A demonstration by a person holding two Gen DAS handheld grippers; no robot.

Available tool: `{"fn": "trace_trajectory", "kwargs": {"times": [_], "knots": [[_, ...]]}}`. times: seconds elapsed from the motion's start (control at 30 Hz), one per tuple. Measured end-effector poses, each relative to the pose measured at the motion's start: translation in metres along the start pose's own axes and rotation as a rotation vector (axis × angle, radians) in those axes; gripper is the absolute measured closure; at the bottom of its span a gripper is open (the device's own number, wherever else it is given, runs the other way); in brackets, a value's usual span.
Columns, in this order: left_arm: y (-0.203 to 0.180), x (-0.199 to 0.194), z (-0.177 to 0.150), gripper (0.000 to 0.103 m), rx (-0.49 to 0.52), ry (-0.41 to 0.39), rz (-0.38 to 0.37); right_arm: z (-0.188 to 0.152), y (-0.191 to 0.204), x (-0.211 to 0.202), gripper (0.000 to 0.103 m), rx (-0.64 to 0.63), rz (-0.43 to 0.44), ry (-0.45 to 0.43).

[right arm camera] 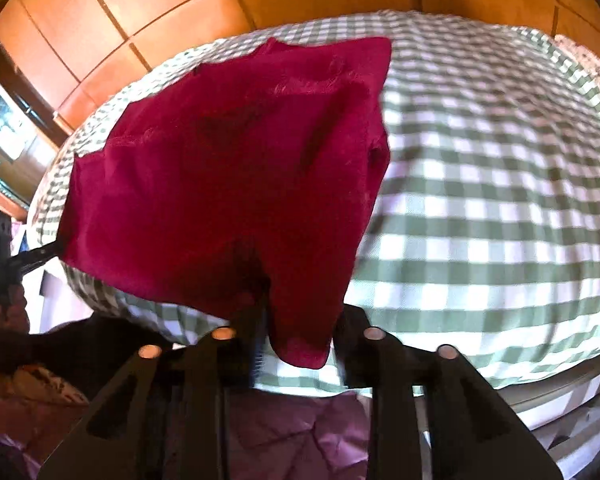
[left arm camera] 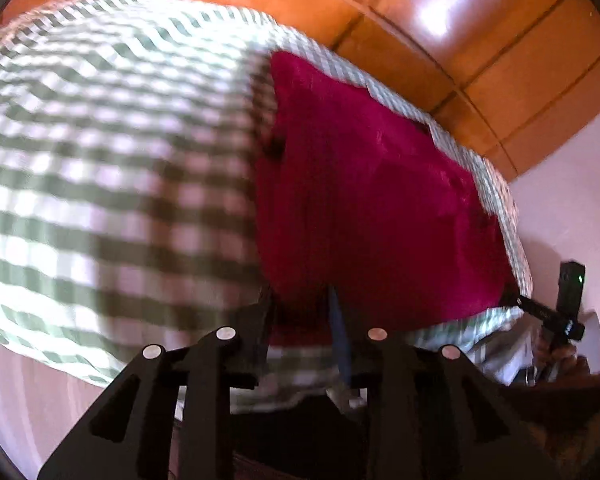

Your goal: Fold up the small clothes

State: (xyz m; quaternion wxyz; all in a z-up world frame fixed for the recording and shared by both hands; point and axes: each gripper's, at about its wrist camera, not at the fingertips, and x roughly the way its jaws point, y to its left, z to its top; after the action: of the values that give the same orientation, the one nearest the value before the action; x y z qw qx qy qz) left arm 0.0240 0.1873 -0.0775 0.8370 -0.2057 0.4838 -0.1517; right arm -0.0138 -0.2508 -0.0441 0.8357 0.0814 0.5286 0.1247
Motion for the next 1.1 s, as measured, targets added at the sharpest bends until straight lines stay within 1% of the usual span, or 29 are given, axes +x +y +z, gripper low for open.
{"fn": "trace_trajectory", "kwargs": {"times": [0.07,0.13,0.2,0.23,0.27,0.37,0.4,0.43,0.47,0.5,0.53,0.57,0.63,0.7,0.73,0.77,0.83,0.97,1.03,1.1], "knots": [[0.004,-0.004,0.015,0.073,-0.003,-0.041,0.004,0.015,-0.003,-0.004,0.059,0.013,-0.023,-0.058],[0.004,-0.003,0.032,0.070,0.011,-0.082,0.020,0.028,-0.006,-0.002,0.059,0.017,-0.052,-0.099],[0.001,0.001,0.047,0.062,0.028,-0.110,0.024,0.044,-0.008,0.006,0.059,0.022,-0.078,-0.128],[-0.001,0.005,0.056,0.055,0.042,-0.123,0.030,0.052,-0.009,0.013,0.058,0.029,-0.087,-0.135],[-0.003,0.008,0.062,0.053,0.052,-0.129,0.034,0.056,-0.009,0.017,0.058,0.031,-0.087,-0.135],[-0.012,0.019,0.080,0.052,0.086,-0.140,0.026,0.068,-0.010,0.036,0.059,0.023,-0.103,-0.122],[-0.014,0.023,0.084,0.053,0.098,-0.137,0.025,0.069,-0.009,0.039,0.064,0.024,-0.105,-0.122],[-0.017,0.031,0.088,0.058,0.105,-0.120,0.024,0.071,-0.008,0.039,0.069,0.022,-0.111,-0.123],[-0.017,0.036,0.091,0.075,0.107,-0.106,0.017,0.072,-0.009,0.037,0.079,0.018,-0.120,-0.128],[-0.017,0.041,0.092,0.077,0.114,-0.094,0.020,0.071,-0.009,0.035,0.090,0.015,-0.122,-0.132],[-0.019,0.042,0.093,0.077,0.120,-0.095,0.026,0.070,-0.009,0.032,0.093,0.013,-0.120,-0.133],[-0.018,0.045,0.092,0.077,0.117,-0.091,0.029,0.068,-0.010,0.030,0.094,0.011,-0.117,-0.132],[-0.012,0.046,0.092,0.077,0.078,-0.077,0.005,0.064,-0.009,0.026,0.096,0.003,-0.118,-0.133],[-0.009,0.045,0.090,0.079,0.053,-0.084,-0.001,0.063,-0.007,0.023,0.097,-0.006,-0.125,-0.142],[-0.008,0.042,0.088,0.091,0.058,-0.092,0.000,0.063,-0.005,0.022,0.097,-0.012,-0.131,-0.147],[-0.010,0.041,0.087,0.095,0.069,-0.093,0.000,0.063,-0.004,0.022,0.097,-0.014,-0.134,-0.151],[-0.015,0.037,0.084,0.096,0.094,-0.104,0.008,0.065,-0.001,0.020,0.097,-0.017,-0.140,-0.154],[-0.028,0.016,0.086,0.097,0.124,-0.167,-0.012,0.069,0.006,0.000,0.097,-0.047,-0.140,-0.188],[-0.033,0.003,0.093,0.097,0.121,-0.199,-0.032,0.073,0.010,-0.014,0.097,-0.057,-0.141,-0.215],[-0.042,-0.009,0.106,0.097,0.135,-0.244,-0.035,0.079,0.014,-0.028,0.097,-0.059,-0.135,-0.255]]}}
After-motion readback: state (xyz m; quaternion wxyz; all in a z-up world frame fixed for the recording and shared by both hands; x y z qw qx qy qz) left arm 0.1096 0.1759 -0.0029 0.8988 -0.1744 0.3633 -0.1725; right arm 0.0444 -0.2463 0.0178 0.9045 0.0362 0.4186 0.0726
